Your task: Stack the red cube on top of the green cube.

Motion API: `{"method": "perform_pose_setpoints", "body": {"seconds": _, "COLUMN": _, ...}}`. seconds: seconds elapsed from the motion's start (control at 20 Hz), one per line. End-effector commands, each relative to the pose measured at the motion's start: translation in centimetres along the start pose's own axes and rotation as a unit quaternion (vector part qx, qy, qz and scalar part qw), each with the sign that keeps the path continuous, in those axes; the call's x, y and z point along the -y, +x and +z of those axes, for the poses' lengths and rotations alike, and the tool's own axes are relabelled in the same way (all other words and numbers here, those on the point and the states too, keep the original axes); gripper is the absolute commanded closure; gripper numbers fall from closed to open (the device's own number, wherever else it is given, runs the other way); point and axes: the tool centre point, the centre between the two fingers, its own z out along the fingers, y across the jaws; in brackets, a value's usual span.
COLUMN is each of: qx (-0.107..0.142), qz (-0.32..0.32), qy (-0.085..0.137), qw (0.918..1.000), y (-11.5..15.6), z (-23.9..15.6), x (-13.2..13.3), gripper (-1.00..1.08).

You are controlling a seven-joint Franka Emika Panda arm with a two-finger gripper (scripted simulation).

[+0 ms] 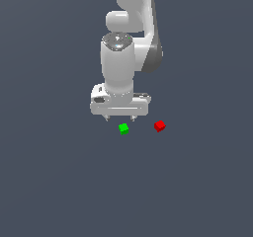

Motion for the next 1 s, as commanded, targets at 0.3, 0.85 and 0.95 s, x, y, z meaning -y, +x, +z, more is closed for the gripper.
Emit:
{"method": "perform_pose_setpoints", "body": {"seconds": 0.3, "qx": 0.004, "qz": -0.029, "qy": 0.002, "qw": 0.9996, "y": -0.4, "z": 1.5, "x": 2.6, "gripper": -0.92}}
{"method": "perform_pose_setpoints", "body": {"seconds": 0.85, "qx": 0.025, "qz": -0.189, "qy": 0.013, "qw": 0.9816, "y": -5.9, "z": 9.4, "x": 16.7, "gripper": -0.92}}
{"method": "perform_pose_setpoints", "body": {"seconds": 0.95, "qx": 0.027, "qz": -0.209, "qy": 0.014, "qw": 0.9775, "y": -6.9, "z": 10.3, "x": 18.3, "gripper": -0.92}}
